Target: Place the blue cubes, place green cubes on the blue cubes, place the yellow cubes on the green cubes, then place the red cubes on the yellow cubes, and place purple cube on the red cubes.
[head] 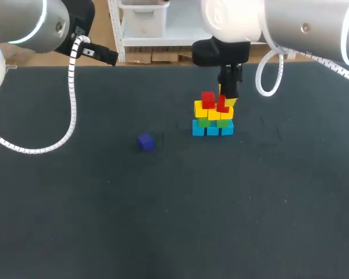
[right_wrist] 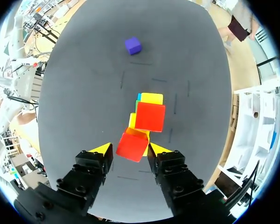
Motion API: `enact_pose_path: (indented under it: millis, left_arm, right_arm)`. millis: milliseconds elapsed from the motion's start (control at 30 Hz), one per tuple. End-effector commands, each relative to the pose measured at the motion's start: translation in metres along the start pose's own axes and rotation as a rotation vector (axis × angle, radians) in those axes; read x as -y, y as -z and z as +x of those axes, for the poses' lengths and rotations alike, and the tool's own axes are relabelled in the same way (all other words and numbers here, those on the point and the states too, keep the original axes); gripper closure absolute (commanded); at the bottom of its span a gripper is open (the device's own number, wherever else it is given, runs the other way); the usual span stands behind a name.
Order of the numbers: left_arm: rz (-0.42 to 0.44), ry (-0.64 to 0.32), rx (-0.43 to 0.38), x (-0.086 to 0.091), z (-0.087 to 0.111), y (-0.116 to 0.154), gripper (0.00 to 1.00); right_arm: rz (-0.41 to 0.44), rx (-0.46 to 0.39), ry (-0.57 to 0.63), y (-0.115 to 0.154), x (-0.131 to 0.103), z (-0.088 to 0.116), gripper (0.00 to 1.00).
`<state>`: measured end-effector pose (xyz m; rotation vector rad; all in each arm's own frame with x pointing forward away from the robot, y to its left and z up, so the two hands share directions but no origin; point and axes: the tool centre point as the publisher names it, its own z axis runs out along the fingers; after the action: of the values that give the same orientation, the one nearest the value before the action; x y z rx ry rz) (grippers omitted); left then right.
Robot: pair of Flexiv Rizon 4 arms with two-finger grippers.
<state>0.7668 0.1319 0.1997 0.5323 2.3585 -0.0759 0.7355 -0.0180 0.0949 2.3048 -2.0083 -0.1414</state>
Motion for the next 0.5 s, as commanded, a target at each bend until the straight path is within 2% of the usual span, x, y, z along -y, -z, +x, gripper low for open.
enact_pose_path:
  millis: [33,300,500]
  left_arm:
    - [0.007,-0.003,0.000,-0.0019,0.0002,0.0004,0.00]
    - [0.007,-0.003,0.000,-0.0019,0.0002,0.0004,0.00]
    - [0.007,-0.003,0.000,-0.0019,0.0002,0.0004,0.00]
  right_arm:
    - [-0.006,0.002,0.001,0.0008,0.0027,0.0002,0.52]
    - [-0.003,-0.007,0.002,-0.0005,0.0037,0.0015,0.63]
    - [-0.007,-0.008,0.009,-0.0016,0.0030,-0.0006,0.66]
